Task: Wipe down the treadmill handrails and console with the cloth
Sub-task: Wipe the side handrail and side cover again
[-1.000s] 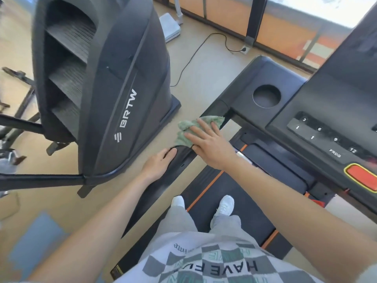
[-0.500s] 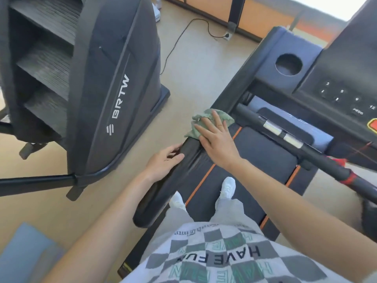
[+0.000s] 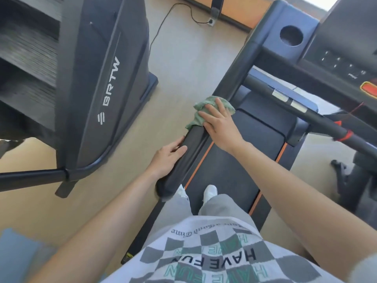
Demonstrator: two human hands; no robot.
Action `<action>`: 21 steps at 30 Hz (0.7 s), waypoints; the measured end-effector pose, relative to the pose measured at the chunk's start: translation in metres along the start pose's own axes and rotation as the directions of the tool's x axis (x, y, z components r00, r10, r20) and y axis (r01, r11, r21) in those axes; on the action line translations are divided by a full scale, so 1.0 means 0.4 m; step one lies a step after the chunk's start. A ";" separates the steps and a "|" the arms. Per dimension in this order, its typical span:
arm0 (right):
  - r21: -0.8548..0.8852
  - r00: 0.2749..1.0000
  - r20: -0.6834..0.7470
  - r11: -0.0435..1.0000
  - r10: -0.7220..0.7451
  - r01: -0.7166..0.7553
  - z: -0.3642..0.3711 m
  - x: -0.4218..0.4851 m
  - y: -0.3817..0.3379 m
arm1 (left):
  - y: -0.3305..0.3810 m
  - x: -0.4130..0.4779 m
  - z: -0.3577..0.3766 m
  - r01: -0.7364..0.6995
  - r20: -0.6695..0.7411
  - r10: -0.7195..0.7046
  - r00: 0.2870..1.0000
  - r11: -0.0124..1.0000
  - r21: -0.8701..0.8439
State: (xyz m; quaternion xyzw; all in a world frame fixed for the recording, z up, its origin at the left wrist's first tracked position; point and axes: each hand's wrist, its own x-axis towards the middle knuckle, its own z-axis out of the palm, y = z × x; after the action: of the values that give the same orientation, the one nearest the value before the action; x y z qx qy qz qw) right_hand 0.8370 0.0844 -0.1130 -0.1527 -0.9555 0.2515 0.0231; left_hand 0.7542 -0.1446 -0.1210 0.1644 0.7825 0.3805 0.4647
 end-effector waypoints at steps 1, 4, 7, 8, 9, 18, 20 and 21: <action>-0.026 1.000 -0.001 1.000 -0.001 0.001 0.005 0.002 -0.008 | -0.001 -0.004 0.002 -0.006 -0.013 0.006 1.000 1.000 0.020; -0.073 1.000 0.011 0.997 -0.025 0.026 0.025 -0.019 -0.049 | -0.003 -0.029 0.011 -0.033 -0.057 0.037 0.998 0.997 0.067; -0.071 0.989 0.038 0.987 -0.141 0.143 0.062 -0.081 -0.099 | -0.018 -0.084 0.017 -0.018 -0.130 0.033 0.991 0.993 0.118; -0.068 0.981 0.046 0.980 -0.186 0.189 0.077 -0.108 -0.114 | -0.031 -0.107 0.019 -0.016 -0.161 0.036 0.986 0.992 0.126; -0.063 0.973 0.055 0.971 -0.225 0.229 0.092 -0.136 -0.127 | -0.045 -0.136 0.022 -0.001 -0.189 0.026 0.982 0.992 0.128; -0.083 0.914 0.080 0.911 -0.398 0.404 0.118 -0.230 -0.116 | -0.119 -0.270 0.093 0.052 -0.362 0.011 0.932 0.985 0.165; -0.082 0.928 0.068 0.925 -0.367 0.371 0.105 -0.221 -0.111 | -0.129 -0.272 0.084 0.047 -0.358 0.007 0.934 0.989 0.143; -0.071 0.940 0.064 0.938 -0.335 0.339 0.098 -0.215 -0.109 | -0.134 -0.274 0.081 0.049 -0.350 -0.002 0.937 0.991 0.124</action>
State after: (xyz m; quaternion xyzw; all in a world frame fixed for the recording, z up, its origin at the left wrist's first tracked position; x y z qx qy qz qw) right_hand 0.9018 0.0037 -0.1231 0.0187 -0.9771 0.2088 0.0352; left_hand 0.8431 -0.2326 -0.1043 0.1144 0.8778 0.3453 0.3117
